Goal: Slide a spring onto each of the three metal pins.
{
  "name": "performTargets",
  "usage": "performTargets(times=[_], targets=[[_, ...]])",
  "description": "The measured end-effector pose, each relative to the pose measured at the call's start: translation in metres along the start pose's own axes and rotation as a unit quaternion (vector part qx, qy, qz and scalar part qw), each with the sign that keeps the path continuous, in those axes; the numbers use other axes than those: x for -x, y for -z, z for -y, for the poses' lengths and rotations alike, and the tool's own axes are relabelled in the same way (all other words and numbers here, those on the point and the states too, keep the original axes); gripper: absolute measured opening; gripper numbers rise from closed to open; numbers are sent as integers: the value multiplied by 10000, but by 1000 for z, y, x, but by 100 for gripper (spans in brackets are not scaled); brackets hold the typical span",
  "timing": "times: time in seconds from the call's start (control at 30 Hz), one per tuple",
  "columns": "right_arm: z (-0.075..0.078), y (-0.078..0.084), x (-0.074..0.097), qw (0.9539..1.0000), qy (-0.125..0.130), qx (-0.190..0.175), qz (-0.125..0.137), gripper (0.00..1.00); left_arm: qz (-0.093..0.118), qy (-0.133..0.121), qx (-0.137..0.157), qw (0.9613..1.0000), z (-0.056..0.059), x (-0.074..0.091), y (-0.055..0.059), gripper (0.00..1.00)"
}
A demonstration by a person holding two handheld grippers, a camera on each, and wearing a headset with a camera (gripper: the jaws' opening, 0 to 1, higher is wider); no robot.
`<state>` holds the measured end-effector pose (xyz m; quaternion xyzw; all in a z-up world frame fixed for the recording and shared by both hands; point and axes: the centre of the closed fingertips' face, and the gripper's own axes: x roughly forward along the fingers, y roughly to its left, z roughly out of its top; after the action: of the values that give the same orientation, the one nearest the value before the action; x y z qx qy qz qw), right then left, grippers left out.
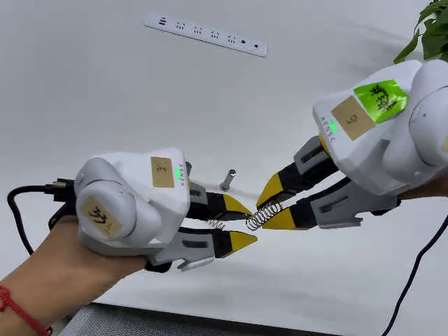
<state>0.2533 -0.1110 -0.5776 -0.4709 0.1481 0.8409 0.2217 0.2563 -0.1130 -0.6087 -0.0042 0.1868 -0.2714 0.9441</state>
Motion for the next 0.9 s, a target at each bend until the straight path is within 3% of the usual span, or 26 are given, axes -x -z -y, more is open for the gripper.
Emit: performTargets(times=[0.2, 0.5, 0.6, 0.9], targets=[[23, 2, 7, 9993, 243, -294, 24, 12, 63, -373, 122, 9992, -16, 23, 10, 34], [76, 14, 8, 9933, 886, -694, -267, 12, 158, -1035, 257, 9942, -47, 59, 28, 61], [86, 19, 1, 9920, 936, -771, -360, 12, 256, -1161, 297, 9925, -53, 67, 30, 69], [101, 37, -29, 9900, 868, -924, -624, 12, 379, -1204, 335, 9914, -57, 74, 35, 92]])
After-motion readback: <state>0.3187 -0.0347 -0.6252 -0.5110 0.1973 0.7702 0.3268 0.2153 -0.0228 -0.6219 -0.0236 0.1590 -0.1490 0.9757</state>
